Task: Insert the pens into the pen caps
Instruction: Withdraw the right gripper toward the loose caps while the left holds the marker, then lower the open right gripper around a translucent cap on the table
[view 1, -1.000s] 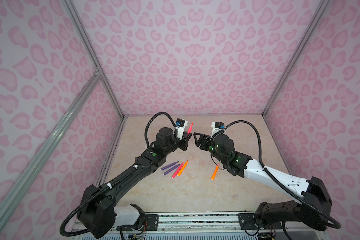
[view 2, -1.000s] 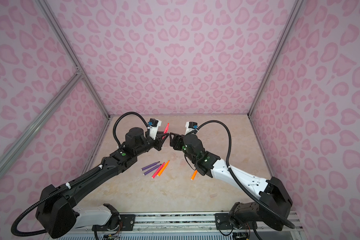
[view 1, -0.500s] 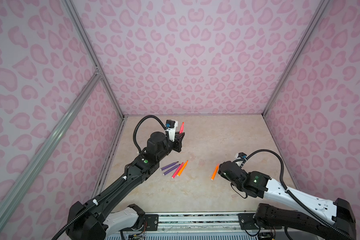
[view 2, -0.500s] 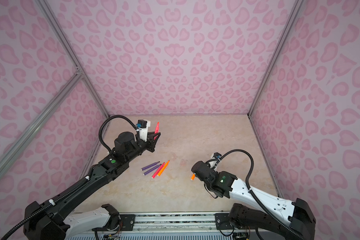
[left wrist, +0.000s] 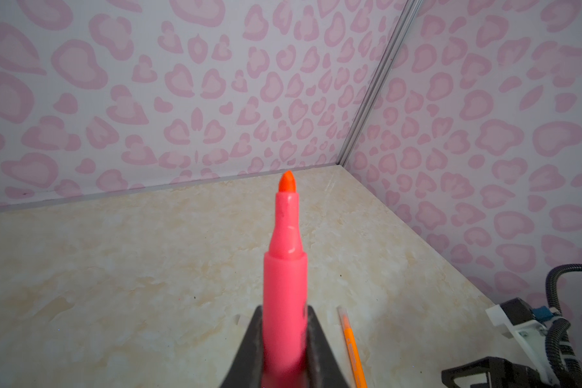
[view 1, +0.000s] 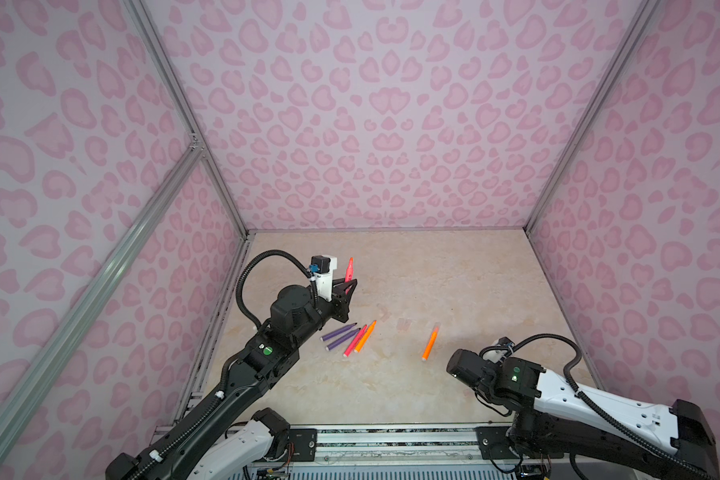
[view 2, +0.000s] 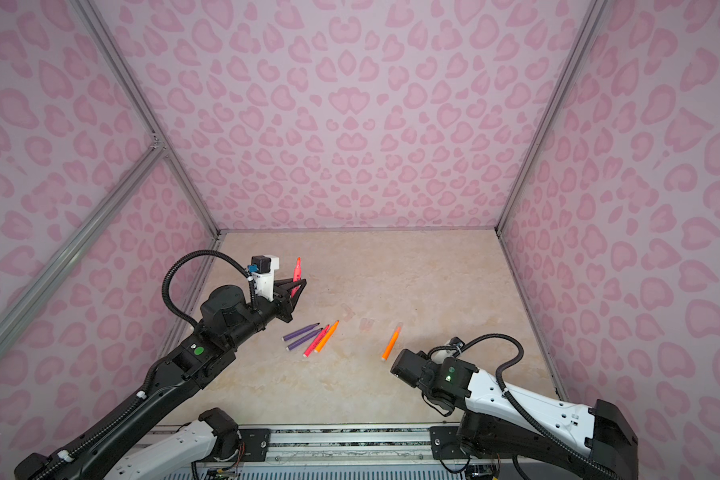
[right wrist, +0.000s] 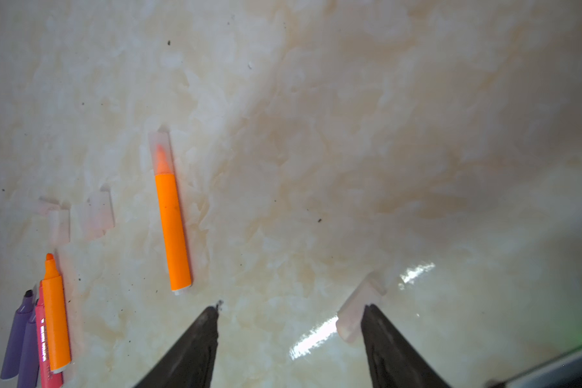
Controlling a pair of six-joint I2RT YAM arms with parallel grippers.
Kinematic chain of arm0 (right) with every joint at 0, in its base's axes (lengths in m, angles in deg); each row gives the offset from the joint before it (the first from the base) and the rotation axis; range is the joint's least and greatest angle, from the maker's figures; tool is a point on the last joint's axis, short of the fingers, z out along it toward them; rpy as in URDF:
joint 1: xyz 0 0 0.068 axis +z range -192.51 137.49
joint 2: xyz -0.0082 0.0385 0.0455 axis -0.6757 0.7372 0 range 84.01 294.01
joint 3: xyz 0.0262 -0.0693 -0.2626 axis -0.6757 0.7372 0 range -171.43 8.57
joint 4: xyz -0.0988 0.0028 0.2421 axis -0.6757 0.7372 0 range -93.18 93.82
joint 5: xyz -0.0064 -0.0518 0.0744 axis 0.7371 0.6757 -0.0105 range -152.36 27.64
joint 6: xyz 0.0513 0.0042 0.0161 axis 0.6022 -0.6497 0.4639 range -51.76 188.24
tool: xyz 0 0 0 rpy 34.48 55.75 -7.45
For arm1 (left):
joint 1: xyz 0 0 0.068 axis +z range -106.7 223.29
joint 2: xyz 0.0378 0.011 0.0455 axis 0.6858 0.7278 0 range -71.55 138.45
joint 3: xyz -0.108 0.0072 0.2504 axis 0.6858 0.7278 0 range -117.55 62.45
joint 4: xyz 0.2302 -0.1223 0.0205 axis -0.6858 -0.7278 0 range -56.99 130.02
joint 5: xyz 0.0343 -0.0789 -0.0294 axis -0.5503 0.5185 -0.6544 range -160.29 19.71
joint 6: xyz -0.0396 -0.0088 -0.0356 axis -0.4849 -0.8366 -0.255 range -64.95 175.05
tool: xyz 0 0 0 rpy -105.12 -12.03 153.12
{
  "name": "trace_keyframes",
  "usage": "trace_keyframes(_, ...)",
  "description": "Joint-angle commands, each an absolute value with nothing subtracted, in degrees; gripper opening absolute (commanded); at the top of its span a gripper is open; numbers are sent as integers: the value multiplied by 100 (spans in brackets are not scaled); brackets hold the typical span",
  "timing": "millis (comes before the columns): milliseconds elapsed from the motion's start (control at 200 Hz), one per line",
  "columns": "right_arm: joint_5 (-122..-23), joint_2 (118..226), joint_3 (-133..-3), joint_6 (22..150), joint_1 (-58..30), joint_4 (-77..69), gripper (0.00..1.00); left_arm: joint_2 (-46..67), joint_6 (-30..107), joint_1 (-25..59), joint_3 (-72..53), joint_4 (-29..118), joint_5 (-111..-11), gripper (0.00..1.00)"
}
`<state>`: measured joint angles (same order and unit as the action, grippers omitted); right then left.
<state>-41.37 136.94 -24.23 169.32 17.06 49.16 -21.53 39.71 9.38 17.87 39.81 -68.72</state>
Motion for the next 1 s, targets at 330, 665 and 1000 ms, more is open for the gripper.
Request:
trace_keyframes(330, -4567, 13742, -1554, 17432, 1806, 4227, 71, -2887, 4043, 937, 2162, 3441, -6889, 3)
trace_keyframes(665, -4471, 13728, -1240, 17426, 1805, 3751, 55, -3368, 3932, 937, 2337, 3263, -6955, 3)
trace_keyframes(1000, -4112, 13894, -1364, 16680, 1867, 3844, 30, -3649, 3846, 937, 2445, 3135, -7315, 3)
